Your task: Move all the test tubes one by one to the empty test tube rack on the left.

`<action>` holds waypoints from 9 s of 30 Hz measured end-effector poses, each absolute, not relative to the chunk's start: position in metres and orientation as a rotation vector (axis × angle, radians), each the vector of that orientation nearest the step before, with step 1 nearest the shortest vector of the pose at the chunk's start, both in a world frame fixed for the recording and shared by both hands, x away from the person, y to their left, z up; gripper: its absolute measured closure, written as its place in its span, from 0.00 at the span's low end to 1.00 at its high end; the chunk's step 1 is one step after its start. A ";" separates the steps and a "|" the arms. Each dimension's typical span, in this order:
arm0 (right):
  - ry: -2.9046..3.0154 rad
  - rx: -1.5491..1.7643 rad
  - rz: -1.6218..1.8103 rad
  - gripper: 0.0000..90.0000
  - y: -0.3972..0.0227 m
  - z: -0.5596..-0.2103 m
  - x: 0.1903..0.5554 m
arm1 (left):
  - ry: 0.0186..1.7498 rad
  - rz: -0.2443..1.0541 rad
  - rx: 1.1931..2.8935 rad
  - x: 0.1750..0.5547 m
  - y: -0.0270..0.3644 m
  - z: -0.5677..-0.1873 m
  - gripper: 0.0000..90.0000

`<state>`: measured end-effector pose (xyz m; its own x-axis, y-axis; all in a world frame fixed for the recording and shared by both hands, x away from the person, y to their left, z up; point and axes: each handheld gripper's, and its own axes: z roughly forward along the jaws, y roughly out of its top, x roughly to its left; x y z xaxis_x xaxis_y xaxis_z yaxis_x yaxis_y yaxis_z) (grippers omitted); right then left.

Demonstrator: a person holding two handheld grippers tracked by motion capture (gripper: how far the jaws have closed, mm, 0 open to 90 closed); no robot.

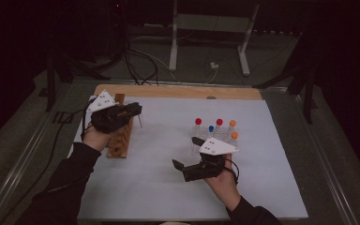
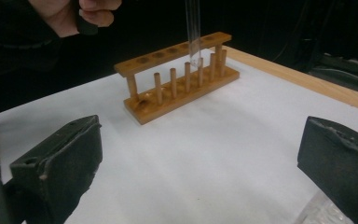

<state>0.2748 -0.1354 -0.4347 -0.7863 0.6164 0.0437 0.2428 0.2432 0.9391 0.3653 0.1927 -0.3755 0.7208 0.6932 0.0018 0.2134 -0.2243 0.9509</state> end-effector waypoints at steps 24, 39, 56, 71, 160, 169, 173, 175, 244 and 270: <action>2.208 0.779 1.575 0.00 -0.136 -0.437 0.275 | 0.934 0.683 1.671 0.433 0.247 -0.365 0.86; 2.212 0.770 1.580 0.00 -0.136 -0.437 0.274 | 1.045 0.733 1.666 0.462 0.260 -0.399 0.86; 2.231 0.765 1.588 0.00 -0.136 -0.437 0.275 | 1.110 0.701 1.709 0.469 0.259 -0.442 0.86; 2.235 0.771 1.593 0.00 -0.137 -0.437 0.275 | 1.128 0.699 1.703 0.471 0.258 -0.458 0.86; 1.943 1.389 0.948 0.77 -0.174 -0.468 0.343 | 0.576 0.305 1.764 0.263 0.165 -0.440 0.04; 1.944 1.388 0.938 0.85 -0.175 -0.466 0.345 | 0.581 0.307 1.774 0.264 0.166 -0.443 0.04; 1.942 1.372 0.949 0.85 -0.175 -0.463 0.344 | 0.582 0.304 1.782 0.266 0.167 -0.446 0.04; 1.934 1.371 0.963 0.85 -0.176 -0.459 0.342 | 0.585 0.308 1.786 0.267 0.167 -0.447 0.04; 2.474 0.701 1.278 0.85 -0.104 -0.438 0.276 | 0.473 0.189 1.801 0.279 0.134 -0.431 0.18; 2.470 0.713 1.296 0.85 -0.105 -0.435 0.274 | 0.408 0.211 1.853 0.287 0.111 -0.437 0.84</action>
